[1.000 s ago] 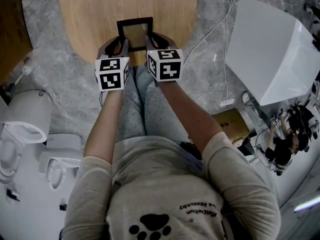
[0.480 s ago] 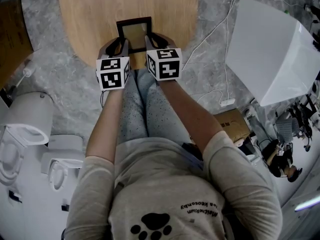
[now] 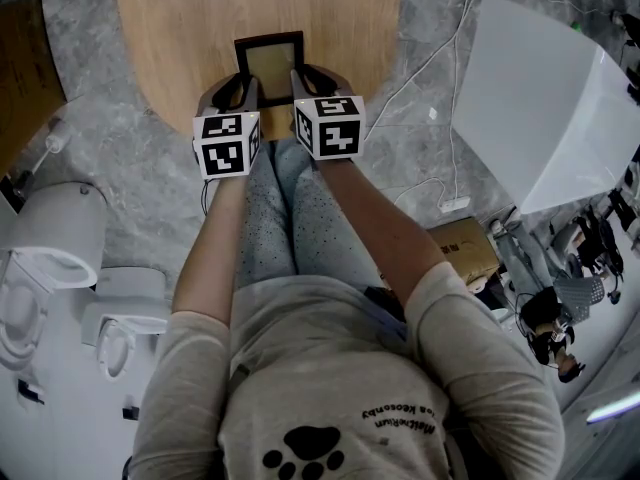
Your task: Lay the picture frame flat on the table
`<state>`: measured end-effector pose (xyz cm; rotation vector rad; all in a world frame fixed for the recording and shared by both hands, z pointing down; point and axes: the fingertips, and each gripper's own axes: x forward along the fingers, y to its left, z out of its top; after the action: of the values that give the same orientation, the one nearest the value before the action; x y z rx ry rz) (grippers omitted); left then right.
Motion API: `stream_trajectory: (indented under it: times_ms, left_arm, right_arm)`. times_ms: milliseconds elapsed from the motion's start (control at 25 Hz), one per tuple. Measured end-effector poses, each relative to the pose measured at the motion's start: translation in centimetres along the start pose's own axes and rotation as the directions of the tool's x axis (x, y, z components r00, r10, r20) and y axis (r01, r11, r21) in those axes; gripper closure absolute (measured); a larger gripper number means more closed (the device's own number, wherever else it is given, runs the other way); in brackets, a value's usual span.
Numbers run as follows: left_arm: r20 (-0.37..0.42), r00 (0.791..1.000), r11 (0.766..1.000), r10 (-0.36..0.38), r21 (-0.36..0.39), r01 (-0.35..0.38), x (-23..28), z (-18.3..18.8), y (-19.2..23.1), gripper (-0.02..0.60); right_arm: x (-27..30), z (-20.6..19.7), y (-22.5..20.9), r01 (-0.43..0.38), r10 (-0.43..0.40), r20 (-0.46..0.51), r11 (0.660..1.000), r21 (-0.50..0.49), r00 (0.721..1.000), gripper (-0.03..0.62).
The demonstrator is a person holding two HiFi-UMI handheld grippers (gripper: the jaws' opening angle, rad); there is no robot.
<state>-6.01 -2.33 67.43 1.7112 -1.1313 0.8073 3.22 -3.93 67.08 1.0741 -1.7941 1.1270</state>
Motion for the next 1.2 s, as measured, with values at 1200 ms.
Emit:
stream_trajectory:
  times_ms: [1200]
  left_arm:
    - [-0.035, 0.999, 1.0, 0.003, -0.018, -0.004, 1.1, -0.1, 0.8, 0.492]
  right_arm:
    - [1.5, 0.0, -0.2, 0.009, -0.008, -0.036, 1.0, 0.01, 0.999, 0.525]
